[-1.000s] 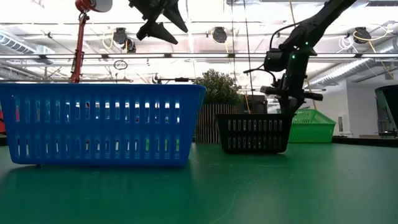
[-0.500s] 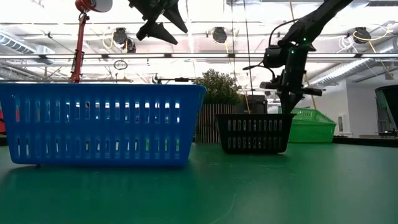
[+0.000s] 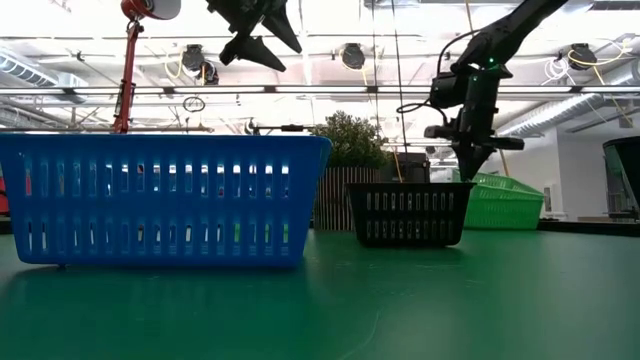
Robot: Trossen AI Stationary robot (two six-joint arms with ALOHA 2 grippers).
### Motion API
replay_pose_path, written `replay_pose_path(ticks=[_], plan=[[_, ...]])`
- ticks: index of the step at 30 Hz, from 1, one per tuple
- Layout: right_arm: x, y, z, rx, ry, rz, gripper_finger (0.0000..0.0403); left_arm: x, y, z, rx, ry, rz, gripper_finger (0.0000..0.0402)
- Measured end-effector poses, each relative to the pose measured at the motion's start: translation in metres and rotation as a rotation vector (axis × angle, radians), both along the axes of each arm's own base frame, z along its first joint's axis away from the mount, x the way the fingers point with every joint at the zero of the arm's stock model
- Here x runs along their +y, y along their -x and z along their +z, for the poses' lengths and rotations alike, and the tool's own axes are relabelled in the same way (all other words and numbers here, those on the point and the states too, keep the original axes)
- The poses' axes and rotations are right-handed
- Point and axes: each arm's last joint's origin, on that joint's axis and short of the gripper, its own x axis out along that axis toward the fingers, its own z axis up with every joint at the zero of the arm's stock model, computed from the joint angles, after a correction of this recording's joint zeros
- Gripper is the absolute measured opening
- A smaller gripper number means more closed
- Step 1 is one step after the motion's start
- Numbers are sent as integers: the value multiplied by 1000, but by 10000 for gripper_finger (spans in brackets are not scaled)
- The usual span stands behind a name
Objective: Stack baskets by color
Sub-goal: Stack the bottom left green bin on the top green bin
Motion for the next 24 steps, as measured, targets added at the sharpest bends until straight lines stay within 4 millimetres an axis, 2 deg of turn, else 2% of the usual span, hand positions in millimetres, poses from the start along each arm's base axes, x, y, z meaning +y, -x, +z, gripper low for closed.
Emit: replay_pose_path(ticks=[17,20,24], plan=[[4,-1,-2,35,-59,102,12,2,1,0,9,-19,-7,241],[3,-2,-8,40,-97,114,23,4,1,0,9,-19,-1,241],[2,-5,-14,41,-133,131,59,6,2,0,9,-18,6,241]])
